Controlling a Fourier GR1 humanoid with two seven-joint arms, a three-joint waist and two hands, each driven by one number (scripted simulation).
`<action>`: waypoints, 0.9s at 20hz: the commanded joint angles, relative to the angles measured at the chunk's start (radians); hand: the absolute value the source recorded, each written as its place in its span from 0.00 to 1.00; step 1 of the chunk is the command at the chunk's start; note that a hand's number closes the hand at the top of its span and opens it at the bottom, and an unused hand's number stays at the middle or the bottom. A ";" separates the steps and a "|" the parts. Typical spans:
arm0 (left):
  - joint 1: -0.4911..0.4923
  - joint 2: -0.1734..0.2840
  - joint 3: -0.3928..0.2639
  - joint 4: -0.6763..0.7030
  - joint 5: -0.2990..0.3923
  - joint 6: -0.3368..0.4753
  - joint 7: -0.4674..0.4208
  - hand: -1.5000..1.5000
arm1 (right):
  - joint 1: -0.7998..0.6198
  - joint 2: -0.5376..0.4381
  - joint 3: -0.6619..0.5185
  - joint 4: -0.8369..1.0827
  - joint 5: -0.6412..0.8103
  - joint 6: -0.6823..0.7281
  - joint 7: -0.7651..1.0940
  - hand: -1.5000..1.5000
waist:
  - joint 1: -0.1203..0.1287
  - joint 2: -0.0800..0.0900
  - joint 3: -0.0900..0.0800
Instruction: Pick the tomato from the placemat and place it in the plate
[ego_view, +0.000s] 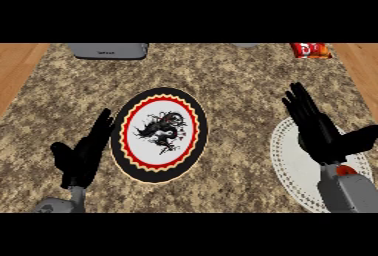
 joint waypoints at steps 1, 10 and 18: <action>-0.040 0.028 0.039 -0.036 -0.020 -0.005 -0.022 0.50 | 0.002 -0.007 0.026 -0.055 0.059 0.043 -0.071 1.00 | -0.015 0.036 0.013; -0.160 0.162 0.106 -0.112 -0.059 -0.034 -0.052 0.50 | 0.040 -0.252 0.148 -0.066 0.696 -0.249 -0.184 1.00 | -0.051 0.026 0.010; -0.204 0.163 0.131 -0.103 -0.040 -0.072 -0.013 0.50 | 0.312 0.044 0.030 -0.009 0.433 -0.354 -0.757 0.00 | -0.035 0.039 0.014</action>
